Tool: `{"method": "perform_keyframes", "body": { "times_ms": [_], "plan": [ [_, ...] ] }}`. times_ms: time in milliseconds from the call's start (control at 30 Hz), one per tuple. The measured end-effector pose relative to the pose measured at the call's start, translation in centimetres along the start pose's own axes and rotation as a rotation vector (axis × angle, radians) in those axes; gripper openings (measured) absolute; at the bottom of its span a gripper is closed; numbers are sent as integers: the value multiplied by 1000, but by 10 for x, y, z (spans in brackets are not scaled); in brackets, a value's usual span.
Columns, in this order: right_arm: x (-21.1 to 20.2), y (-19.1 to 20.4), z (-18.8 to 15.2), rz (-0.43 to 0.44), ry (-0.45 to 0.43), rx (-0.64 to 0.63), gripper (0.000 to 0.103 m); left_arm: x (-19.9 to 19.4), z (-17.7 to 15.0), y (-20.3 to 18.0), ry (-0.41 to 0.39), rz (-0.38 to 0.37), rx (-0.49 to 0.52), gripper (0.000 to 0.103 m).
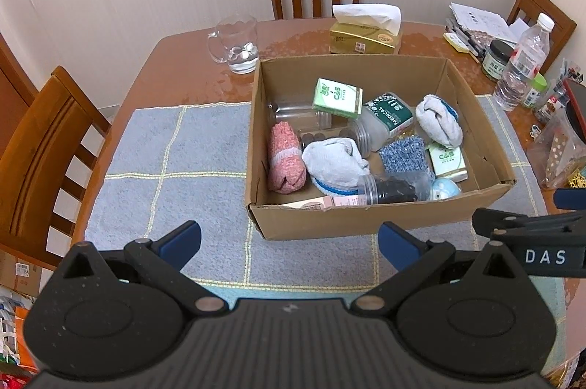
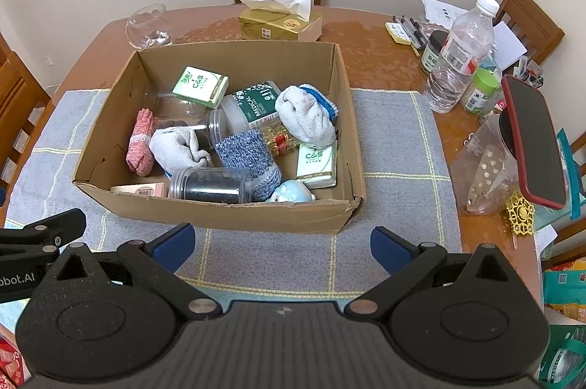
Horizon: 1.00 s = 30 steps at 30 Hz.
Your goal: Organize objects
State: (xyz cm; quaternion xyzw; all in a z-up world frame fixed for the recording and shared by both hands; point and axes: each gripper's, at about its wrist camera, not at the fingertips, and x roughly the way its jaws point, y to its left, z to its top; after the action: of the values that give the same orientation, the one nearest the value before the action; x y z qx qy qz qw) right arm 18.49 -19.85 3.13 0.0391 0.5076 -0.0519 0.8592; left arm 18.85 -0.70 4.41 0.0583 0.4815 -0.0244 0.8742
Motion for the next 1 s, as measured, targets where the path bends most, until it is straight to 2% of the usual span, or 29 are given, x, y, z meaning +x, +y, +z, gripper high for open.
{"method": "perform_keyframes", "body": {
  "times_ms": [1000],
  "plan": [
    [1, 1, 3, -4, 0, 2, 103, 0, 5, -2, -11, 24, 13, 102]
  ]
}}
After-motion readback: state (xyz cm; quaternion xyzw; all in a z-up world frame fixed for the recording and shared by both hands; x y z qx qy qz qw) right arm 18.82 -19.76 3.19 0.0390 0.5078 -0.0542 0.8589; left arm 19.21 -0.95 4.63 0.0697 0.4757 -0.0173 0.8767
